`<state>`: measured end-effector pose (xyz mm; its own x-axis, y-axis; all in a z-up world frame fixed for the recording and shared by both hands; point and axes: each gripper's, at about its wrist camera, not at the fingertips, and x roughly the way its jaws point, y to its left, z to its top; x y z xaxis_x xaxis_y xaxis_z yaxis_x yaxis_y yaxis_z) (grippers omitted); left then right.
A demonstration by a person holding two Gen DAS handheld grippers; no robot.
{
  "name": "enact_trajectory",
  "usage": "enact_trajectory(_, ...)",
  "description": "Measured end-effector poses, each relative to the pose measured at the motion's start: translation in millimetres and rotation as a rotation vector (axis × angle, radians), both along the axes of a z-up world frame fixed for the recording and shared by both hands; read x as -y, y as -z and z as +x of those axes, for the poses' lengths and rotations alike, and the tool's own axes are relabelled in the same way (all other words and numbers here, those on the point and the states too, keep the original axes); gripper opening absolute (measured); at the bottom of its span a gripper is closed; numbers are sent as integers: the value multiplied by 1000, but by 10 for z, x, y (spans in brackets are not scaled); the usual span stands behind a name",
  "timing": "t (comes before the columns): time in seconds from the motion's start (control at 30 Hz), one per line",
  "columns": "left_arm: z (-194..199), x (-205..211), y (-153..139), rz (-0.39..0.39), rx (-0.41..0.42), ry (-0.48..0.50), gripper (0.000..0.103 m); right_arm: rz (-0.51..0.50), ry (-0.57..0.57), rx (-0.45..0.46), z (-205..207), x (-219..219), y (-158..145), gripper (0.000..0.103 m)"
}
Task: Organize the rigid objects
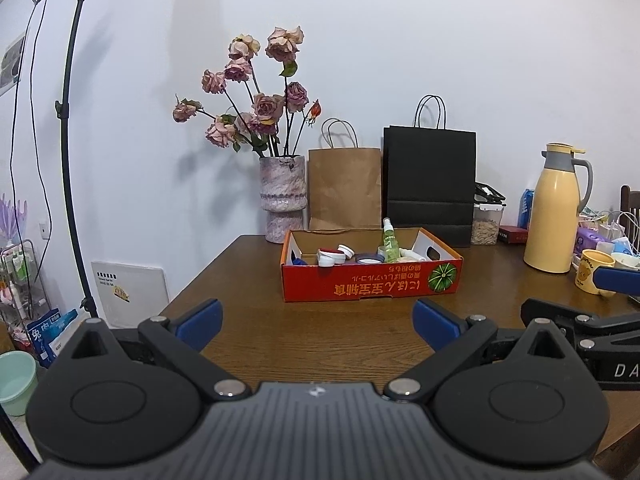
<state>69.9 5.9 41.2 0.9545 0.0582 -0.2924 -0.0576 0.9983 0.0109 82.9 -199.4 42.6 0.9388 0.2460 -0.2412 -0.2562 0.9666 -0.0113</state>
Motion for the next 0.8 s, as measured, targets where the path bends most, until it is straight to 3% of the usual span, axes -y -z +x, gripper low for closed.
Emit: enact_trajectory(0.8,-32,4,5,-2,1,-1,103,-1,-1,2,-33,-15,-8,103)
